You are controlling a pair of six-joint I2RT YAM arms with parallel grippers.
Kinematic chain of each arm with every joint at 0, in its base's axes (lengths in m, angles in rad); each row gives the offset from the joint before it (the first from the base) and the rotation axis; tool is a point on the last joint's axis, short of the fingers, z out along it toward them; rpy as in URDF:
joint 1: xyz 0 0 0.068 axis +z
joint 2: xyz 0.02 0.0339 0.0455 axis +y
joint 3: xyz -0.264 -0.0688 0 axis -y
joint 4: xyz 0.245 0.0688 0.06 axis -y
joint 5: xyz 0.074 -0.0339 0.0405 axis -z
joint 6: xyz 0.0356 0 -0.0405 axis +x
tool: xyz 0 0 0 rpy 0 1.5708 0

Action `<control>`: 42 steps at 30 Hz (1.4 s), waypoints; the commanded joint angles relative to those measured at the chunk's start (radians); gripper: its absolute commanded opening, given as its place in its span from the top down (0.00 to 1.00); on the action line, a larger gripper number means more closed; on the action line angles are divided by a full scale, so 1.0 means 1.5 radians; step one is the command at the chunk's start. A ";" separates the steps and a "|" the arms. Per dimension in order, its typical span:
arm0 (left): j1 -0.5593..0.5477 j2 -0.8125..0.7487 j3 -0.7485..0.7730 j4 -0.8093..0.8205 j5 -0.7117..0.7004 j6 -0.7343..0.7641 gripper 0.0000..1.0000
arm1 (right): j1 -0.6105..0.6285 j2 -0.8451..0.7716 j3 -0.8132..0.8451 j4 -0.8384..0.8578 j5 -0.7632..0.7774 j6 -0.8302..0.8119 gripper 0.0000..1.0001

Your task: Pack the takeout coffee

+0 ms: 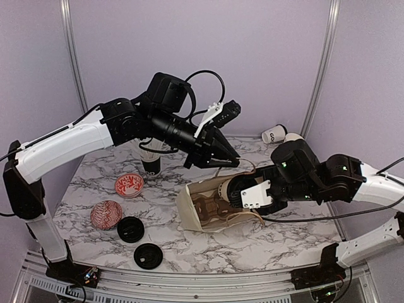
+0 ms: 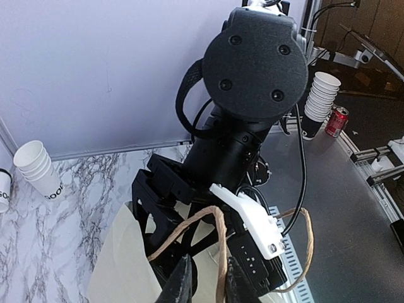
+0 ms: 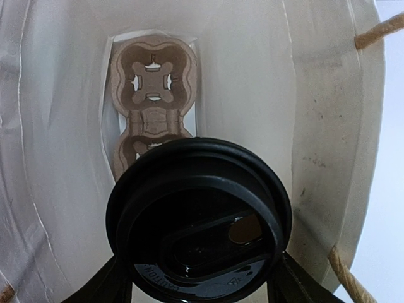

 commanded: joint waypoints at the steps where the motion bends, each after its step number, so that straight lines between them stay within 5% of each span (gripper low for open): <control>1: -0.002 0.025 0.028 -0.035 -0.007 -0.015 0.84 | 0.006 -0.011 0.004 -0.007 0.012 0.019 0.52; 5: -0.002 0.035 0.047 -0.034 -0.045 -0.028 0.99 | 0.006 -0.014 0.002 -0.018 0.011 0.018 0.52; 18: 0.003 0.061 0.026 0.154 -0.180 -0.233 1.00 | 0.028 -0.037 -0.016 -0.050 -0.007 -0.009 0.53; 42: 0.000 0.024 -0.042 0.154 -0.052 -0.247 1.00 | -0.025 0.045 0.011 -0.001 -0.007 0.029 0.57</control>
